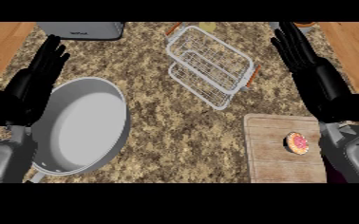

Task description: Pick the eggplant from the cutting board and place it in the tiered basket

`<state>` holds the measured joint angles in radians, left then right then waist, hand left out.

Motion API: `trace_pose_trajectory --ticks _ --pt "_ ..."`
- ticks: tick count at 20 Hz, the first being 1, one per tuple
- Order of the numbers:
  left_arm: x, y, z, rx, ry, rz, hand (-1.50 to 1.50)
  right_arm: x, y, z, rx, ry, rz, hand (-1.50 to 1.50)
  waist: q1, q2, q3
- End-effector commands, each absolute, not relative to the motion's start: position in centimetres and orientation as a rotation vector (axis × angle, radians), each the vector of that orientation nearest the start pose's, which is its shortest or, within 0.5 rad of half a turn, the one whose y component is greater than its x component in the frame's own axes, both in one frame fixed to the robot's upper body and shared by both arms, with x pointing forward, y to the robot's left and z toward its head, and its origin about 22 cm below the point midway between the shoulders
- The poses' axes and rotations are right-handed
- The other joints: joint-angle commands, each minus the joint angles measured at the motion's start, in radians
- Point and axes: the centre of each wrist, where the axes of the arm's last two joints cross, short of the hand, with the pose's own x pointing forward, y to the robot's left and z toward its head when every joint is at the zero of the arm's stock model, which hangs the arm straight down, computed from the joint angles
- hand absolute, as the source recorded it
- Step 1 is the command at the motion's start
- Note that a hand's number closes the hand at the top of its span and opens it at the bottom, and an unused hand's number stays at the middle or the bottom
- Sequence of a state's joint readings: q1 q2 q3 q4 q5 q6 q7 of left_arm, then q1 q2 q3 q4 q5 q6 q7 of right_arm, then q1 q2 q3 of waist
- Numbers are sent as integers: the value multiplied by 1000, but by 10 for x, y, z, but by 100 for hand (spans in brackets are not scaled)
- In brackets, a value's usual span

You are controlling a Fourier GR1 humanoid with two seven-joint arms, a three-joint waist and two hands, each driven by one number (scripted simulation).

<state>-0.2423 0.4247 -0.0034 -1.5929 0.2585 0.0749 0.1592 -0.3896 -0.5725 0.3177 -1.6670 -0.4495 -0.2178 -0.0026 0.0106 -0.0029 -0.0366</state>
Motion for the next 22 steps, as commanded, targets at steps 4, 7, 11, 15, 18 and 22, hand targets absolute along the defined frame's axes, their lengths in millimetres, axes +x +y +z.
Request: trace_pose_trajectory --ticks 4,7,11,15,18,22 --pt "252 308 21 277 -1429 -21 0 284 -346 148 -423 -1819 251 150 -67 -3 36" --pt "242 317 7 295 -1328 45 0 263 -432 130 -962 -1486 153 150 -160 21 22" --pt "214 304 -24 324 -1268 87 0 241 -456 105 -1011 -1518 -448 -150 -135 -11 40" --pt "197 275 -45 294 -1277 63 0 196 -453 88 -968 -1590 -394 -150 -101 -12 36" --pt "204 272 -46 308 -1276 60 0 172 -456 101 -933 -1503 -244 -150 -97 -8 33" --pt "210 268 -39 288 -1306 19 0 156 -448 94 -861 -1215 -27 -150 -71 3 29"
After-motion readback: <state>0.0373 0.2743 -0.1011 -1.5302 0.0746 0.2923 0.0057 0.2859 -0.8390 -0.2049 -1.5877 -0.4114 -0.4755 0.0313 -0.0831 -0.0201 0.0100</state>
